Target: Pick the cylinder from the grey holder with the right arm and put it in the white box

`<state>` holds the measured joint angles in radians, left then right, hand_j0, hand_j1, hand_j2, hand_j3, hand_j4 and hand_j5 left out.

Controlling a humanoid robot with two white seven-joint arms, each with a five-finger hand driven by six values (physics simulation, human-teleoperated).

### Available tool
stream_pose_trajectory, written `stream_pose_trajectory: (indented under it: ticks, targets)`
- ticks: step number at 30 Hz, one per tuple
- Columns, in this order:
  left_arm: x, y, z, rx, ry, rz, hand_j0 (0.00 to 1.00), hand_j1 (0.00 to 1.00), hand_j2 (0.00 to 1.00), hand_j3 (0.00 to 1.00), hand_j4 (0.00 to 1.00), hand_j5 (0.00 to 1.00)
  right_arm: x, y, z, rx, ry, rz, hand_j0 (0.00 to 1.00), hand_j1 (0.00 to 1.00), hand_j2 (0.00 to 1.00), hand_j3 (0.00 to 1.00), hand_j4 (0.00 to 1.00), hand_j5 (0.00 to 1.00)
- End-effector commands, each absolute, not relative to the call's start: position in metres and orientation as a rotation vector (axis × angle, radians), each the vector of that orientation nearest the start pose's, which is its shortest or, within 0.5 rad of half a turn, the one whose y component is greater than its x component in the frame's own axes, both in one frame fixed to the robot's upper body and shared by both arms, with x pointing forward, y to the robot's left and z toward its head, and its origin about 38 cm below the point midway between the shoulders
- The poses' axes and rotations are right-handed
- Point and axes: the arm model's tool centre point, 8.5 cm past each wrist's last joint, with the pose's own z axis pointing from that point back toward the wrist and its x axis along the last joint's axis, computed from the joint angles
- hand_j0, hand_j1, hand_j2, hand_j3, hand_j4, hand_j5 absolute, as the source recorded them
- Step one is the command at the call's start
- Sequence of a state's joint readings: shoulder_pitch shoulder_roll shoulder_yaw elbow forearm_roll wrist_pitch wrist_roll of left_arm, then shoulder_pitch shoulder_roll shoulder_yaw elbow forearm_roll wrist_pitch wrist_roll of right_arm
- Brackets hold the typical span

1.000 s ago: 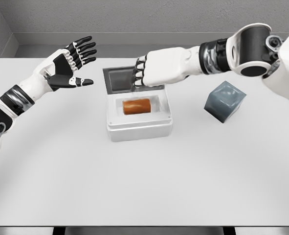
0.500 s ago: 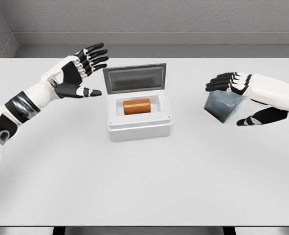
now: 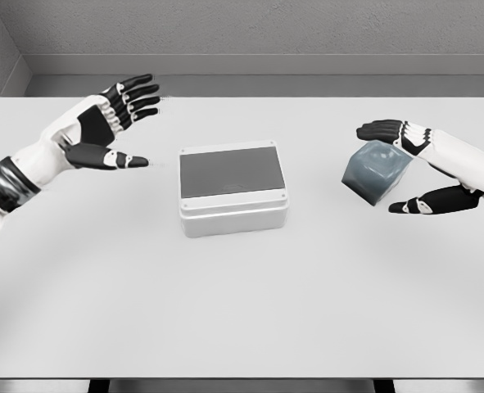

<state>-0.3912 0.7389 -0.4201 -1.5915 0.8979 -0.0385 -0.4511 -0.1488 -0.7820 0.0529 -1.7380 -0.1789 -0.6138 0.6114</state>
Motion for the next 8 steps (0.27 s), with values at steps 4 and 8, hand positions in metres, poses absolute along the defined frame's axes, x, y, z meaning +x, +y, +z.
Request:
stream_pose_trajectory:
  ticks: [4,8]
  targets:
    - [0.413,0.357,0.251,-0.436,-1.610,-0.670,1.00,1.00,1.00,1.00,1.00,1.00,0.347,-0.333,0.256,-0.031,-1.960,1.484,1.00,1.00,1.00,1.00,1.00,1.00]
    - [0.406,0.381,0.257,-0.377,-1.645,-0.646,1.00,1.00,1.00,1.00,1.00,1.00,0.347,-0.331,0.254,-0.024,-1.966,1.473,1.00,1.00,1.00,1.00,1.00,1.00]
